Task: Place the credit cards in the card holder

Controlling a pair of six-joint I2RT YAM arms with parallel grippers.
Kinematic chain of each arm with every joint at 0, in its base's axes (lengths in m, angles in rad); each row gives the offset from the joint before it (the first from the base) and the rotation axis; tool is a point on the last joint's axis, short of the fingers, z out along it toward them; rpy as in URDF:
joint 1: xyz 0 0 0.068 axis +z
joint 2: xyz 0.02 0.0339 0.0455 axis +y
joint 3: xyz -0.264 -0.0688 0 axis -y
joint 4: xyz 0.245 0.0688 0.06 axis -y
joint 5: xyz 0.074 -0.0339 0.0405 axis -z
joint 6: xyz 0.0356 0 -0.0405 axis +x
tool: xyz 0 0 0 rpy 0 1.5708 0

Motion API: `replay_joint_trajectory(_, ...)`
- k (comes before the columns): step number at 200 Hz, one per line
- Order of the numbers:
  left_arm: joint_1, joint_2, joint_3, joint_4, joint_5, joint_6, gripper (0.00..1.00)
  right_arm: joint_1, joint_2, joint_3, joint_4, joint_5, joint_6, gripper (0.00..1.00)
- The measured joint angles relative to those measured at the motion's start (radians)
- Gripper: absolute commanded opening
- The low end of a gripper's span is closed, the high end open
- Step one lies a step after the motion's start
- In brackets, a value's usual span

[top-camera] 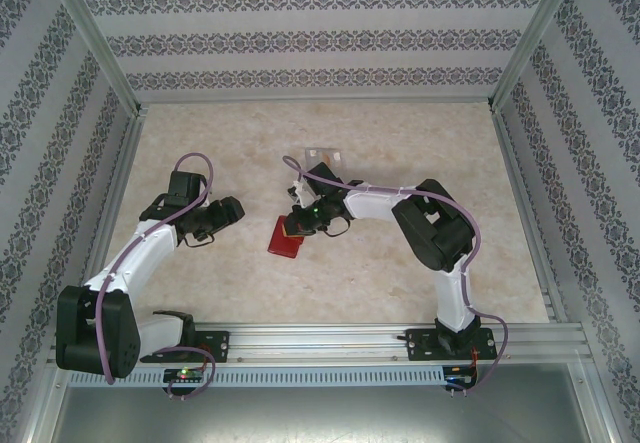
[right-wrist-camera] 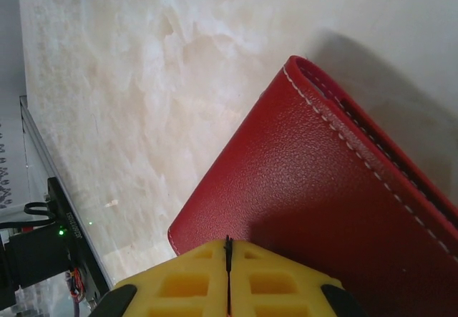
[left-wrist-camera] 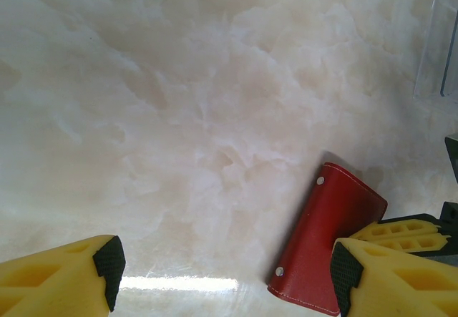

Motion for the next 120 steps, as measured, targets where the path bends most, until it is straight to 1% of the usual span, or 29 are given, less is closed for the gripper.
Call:
replay_joint_trajectory(47, 0.0, 0.0, 0.0, 0.0, 0.004, 0.0, 0.78, 0.0, 0.002, -0.013, 0.007, 0.005, -0.005, 0.04)
replay_joint_trajectory(64, 0.0, 0.001, 0.0, 0.0, 0.008, 0.0, 0.78, 0.0, 0.002, -0.015, 0.008, 0.013, -0.009, 0.0)
replay_joint_trajectory(93, 0.0, 0.005, 0.0, 0.0, 0.015, 0.0, 0.78, 0.0, -0.008, -0.067, 0.08, 0.019, -0.012, 0.0)
replay_joint_trajectory(106, 0.0, 0.005, 0.0, 0.0, 0.017, 0.0, 0.8, 0.0, -0.018, -0.096, 0.129, 0.003, -0.011, 0.03)
replay_joint_trajectory(108, 0.0, 0.005, 0.0, 0.0, 0.018, 0.0, 0.82, 0.0, -0.02, -0.1, 0.136, 0.0, -0.011, 0.04)
replay_joint_trajectory(110, 0.0, 0.005, 0.0, 0.0, 0.018, 0.001, 0.89, 0.0, -0.024, -0.102, 0.142, -0.002, -0.011, 0.05)
replay_joint_trajectory(114, 0.0, 0.005, 0.0, 0.0, 0.018, 0.001, 0.99, 0.0, -0.026, -0.105, 0.15, -0.002, -0.011, 0.07)
replay_joint_trajectory(120, 0.0, 0.003, 0.0, 0.0, 0.017, 0.005, 1.0, 0.002, -0.033, -0.107, 0.15, 0.005, -0.012, 0.11)
